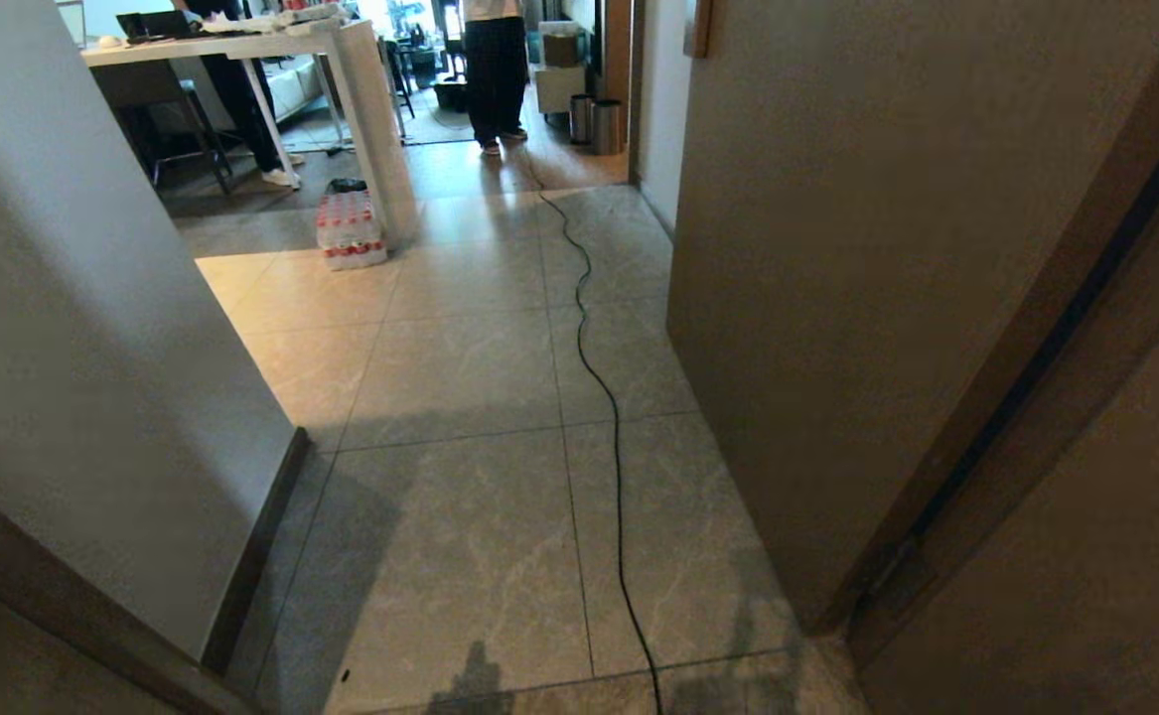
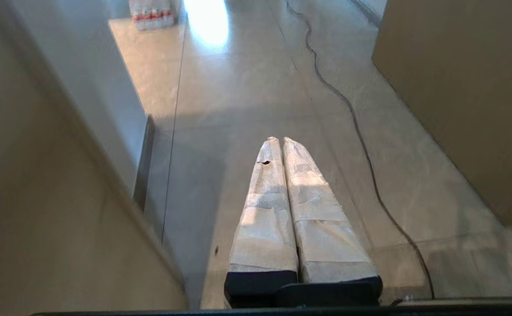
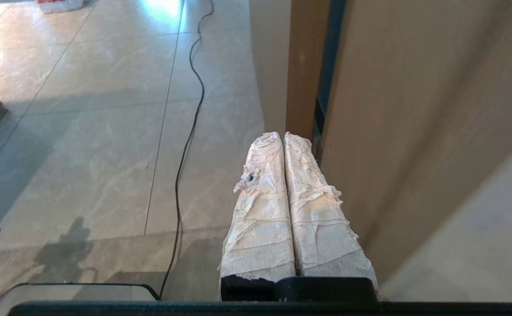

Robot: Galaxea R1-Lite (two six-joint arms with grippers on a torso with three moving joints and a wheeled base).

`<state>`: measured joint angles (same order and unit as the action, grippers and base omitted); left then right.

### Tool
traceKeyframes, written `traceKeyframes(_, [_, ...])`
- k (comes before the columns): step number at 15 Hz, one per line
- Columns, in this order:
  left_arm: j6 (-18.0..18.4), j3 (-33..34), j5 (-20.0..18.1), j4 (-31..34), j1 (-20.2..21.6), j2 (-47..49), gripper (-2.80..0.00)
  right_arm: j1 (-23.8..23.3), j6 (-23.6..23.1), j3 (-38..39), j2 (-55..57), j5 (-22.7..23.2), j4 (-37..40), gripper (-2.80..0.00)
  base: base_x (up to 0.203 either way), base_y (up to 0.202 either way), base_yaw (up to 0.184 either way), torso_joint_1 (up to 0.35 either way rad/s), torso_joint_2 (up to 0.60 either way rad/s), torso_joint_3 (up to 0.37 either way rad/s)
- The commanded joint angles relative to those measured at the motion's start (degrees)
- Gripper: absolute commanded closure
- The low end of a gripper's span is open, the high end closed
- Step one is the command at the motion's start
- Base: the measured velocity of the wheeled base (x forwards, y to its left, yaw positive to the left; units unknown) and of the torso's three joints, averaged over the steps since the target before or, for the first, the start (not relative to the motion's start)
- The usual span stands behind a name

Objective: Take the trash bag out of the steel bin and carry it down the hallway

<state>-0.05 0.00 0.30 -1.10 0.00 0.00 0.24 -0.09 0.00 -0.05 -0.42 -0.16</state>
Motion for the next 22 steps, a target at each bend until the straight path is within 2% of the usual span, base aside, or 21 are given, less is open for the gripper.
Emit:
traceKeyframes(1, [0.0, 0.6, 0.0, -0.1, 0.0, 0.0, 0.0, 0.0, 0.0, 0.0, 0.0, 0.0, 0.0, 0.0, -0.145, 0.0, -0.005, -0.001, 0.0, 0.002])
traceKeyframes(22, [0.3, 0.6, 0.0, -0.2, 0.0, 0.0, 0.0, 0.0, 0.0, 0.0, 0.0, 0.0, -0.1, 0.0, -0.003, 0.0, 0.0, 0.0, 0.0, 0.0])
